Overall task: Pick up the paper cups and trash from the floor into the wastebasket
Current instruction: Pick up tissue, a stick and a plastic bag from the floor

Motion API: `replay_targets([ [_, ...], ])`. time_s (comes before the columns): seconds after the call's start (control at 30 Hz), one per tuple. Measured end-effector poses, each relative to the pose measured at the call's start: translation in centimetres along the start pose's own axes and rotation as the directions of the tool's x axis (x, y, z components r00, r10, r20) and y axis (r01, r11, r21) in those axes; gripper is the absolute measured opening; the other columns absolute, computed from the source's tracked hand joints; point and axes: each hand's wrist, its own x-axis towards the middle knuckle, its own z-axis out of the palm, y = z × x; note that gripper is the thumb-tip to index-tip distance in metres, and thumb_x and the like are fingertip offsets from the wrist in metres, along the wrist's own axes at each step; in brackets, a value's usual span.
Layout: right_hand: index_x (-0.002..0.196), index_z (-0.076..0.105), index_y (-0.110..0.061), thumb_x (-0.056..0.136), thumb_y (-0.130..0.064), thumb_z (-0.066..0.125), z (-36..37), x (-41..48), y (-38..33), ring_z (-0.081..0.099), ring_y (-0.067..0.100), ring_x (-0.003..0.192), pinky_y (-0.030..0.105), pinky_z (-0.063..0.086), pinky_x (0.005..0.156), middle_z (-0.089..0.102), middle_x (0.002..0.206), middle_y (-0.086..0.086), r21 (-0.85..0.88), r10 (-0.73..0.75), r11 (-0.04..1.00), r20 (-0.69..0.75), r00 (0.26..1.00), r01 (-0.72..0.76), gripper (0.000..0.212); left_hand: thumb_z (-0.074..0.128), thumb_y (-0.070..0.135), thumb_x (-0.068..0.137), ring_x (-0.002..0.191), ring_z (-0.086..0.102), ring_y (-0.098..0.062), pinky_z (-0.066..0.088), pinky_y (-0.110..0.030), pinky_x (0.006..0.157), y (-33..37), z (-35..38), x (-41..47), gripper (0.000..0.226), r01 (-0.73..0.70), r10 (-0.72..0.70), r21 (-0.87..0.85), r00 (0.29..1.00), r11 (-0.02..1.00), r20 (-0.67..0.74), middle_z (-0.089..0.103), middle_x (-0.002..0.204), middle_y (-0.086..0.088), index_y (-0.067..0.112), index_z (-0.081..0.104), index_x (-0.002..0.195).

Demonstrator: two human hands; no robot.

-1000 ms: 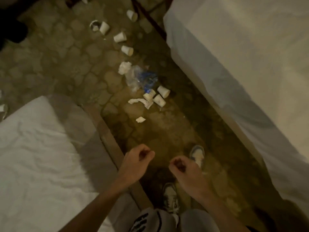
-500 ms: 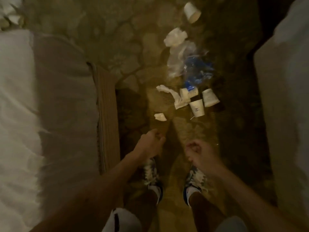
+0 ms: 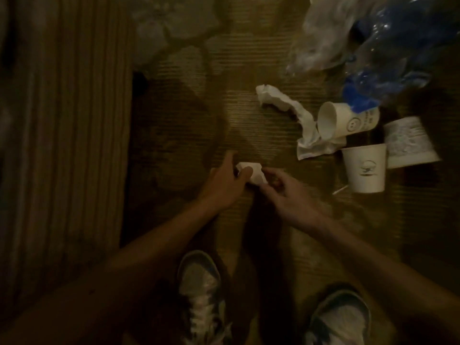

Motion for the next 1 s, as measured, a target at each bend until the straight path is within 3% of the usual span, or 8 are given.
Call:
replay_targets([
  [0.13, 0.139, 0.047, -0.035, 0.096, -0.029, 0.06, 0.7, 3.3, 1.7, 0.055, -0.002, 0.092, 0.011, 0.041, 0.065, 0.054, 0.111, -0.017, -0.073, -0.117, 0.991, -0.083, 0.99, 0.111, 0.045, 0.056, 0.036, 0.099, 0.09, 0.063, -0.016, 0.048, -0.029, 0.067, -1.8, 1.8, 3.0, 0.018, -0.16, 0.155, -0.033, 0.982, 0.987, -0.111, 0.066, 0.103, -0.001, 0.02, 0.059, 0.109],
  [0.33, 0.119, 0.06, -0.029, 0.088, -0.028, 0.07, 0.9, 4.4, 2.7, 0.051, -0.023, 0.073, 0.001, 0.039, 0.058, 0.052, 0.081, -0.026, -0.295, -0.321, 0.92, -0.188, 0.928, 0.258, 0.032, 0.063, 0.021, 0.095, 0.056, 0.067, -0.011, 0.057, -0.029, 0.048, -2.7, 2.7, 4.2, 0.008, -0.248, 0.221, -0.162, 0.961, 0.955, -0.167, 0.066, 0.081, 0.003, 0.026, 0.064, 0.089],
  [0.43, 0.113, 0.062, -0.029, 0.087, -0.028, 0.072, 0.8, 4.5, 2.8, 0.053, -0.022, 0.072, 0.001, 0.04, 0.058, 0.054, 0.079, -0.025, -0.263, -0.33, 0.926, -0.214, 0.92, 0.271, 0.028, 0.065, 0.022, 0.095, 0.058, 0.068, -0.006, 0.054, -0.022, 0.047, -2.8, 2.6, 3.9, 0.006, -0.274, 0.247, -0.187, 0.957, 0.944, -0.152, 0.065, 0.085, 0.006, 0.026, 0.065, 0.092],
  [0.57, 0.099, 0.059, -0.034, 0.085, -0.026, 0.074, 0.6, 4.1, 2.8, 0.061, -0.001, 0.066, 0.023, 0.051, 0.058, 0.064, 0.081, -0.011, -0.117, -0.236, 0.97, -0.236, 0.943, 0.213, 0.022, 0.064, 0.023, 0.095, 0.06, 0.064, -0.001, 0.049, -0.017, 0.05, -2.6, 2.9, 3.7, 0.012, -0.278, 0.25, -0.243, 0.958, 0.929, -0.141, 0.067, 0.082, 0.006, 0.031, 0.065, 0.086],
  [0.67, 0.097, 0.058, -0.037, 0.083, -0.026, 0.075, 0.2, 3.3, 2.9, 0.06, -0.001, 0.069, 0.014, 0.047, 0.057, 0.061, 0.086, -0.014, -0.037, -0.242, 0.969, -0.304, 0.921, 0.243, 0.025, 0.064, 0.023, 0.095, 0.076, 0.067, 0.0, 0.05, -0.015, 0.064, -2.1, 3.6, 3.5, 0.01, -0.27, 0.232, -0.352, 0.962, 0.896, -0.145, 0.072, 0.082, 0.006, 0.027, 0.069, 0.087],
  [0.8, 0.094, 0.066, -0.025, 0.084, -0.023, 0.076, -1.2, 2.7, 2.7, 0.067, 0.014, 0.079, 0.036, 0.058, 0.069, 0.067, 0.089, -0.006, 0.097, -0.219, 0.96, -0.321, 0.921, 0.262, 0.014, 0.063, 0.03, 0.095, 0.077, 0.068, -0.013, 0.052, -0.031, 0.072, -0.4, 4.3, 2.9, 0.02, -0.207, 0.184, -0.541, 0.978, 0.815, -0.096, 0.072, 0.078, 0.004, 0.017, 0.07, 0.081],
  [0.93, 0.092, 0.071, -0.024, 0.082, -0.023, 0.078, -2.1, 2.1, 1.9, 0.066, 0.005, 0.078, 0.025, 0.057, 0.07, 0.07, 0.086, -0.009, 0.037, -0.285, 0.95, -0.31, 0.907, 0.311, 0.012, 0.053, 0.051, 0.096, 0.081, 0.072, -0.023, 0.058, -0.039, 0.07, 2.2, 4.2, 2.5, 0.041, -0.033, 0.136, -0.7, 0.986, 0.713, 0.091, 0.074, 0.086, -0.005, 0.015, 0.069, 0.086],
  [1.0, 0.091, 0.072, -0.027, 0.082, -0.027, 0.078, -2.6, 1.7, 1.6, 0.065, 0.001, 0.077, 0.017, 0.053, 0.065, 0.07, 0.084, -0.011, -0.005, -0.312, 0.946, -0.286, 0.906, 0.324, 0.01, 0.052, 0.048, 0.098, 0.083, 0.072, -0.027, 0.059, -0.043, 0.074, 2.9, 4.6, 2.6, 0.04, -0.024, 0.093, -0.663, 0.993, 0.748, 0.068, 0.073, 0.089, -0.01, 0.011, 0.066, 0.092],
])
